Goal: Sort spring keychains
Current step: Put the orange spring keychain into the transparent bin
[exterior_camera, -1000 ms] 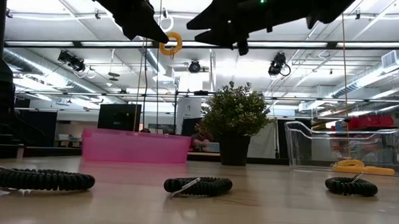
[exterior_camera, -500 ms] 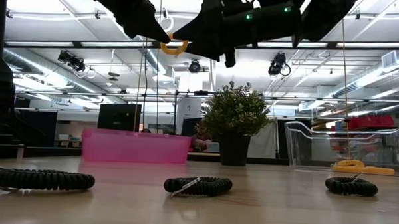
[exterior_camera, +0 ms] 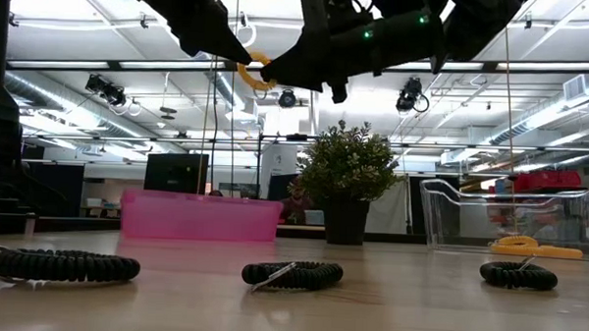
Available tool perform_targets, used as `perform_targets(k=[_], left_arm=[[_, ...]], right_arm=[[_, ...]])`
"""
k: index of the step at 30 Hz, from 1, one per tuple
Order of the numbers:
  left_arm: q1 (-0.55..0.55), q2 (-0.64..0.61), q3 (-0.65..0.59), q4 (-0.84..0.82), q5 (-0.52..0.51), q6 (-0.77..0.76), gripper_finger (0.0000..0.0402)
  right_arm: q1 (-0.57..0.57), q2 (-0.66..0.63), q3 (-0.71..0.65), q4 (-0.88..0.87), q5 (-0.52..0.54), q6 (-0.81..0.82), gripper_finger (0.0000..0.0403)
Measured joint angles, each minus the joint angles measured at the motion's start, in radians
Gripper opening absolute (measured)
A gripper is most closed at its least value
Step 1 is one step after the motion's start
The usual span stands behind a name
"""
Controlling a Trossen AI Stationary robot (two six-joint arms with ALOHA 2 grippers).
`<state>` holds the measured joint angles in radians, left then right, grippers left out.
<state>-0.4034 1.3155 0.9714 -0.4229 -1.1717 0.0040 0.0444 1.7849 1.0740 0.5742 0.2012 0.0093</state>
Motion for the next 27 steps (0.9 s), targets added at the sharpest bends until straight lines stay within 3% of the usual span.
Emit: perform_targets(k=[10, 16, 21, 27], left_arm=[[0.0, 0.0, 0.0, -0.037, -0.011, 0.008, 0.0108], [-0.015, -0.052, 0.0, -0.119, -0.029, -0.032, 0.0159], [-0.032, -0.128, 0.0, -0.214, 0.011, -0.098, 0.0173], [-0.034, -0.188, 0.0, -0.291, 0.049, -0.131, 0.0165]], right_arm=[[-0.001, -0.088, 0.0, -0.175, 0.098, -0.019, 0.0015], [0.006, -0.184, 0.0, -0.414, 0.232, -0.03, 0.0014], [0.013, -0.281, 0.0, -0.685, 0.388, 0.022, 0.0014], [0.013, -0.416, -0.044, -0.908, 0.49, 0.151, 0.0014]])
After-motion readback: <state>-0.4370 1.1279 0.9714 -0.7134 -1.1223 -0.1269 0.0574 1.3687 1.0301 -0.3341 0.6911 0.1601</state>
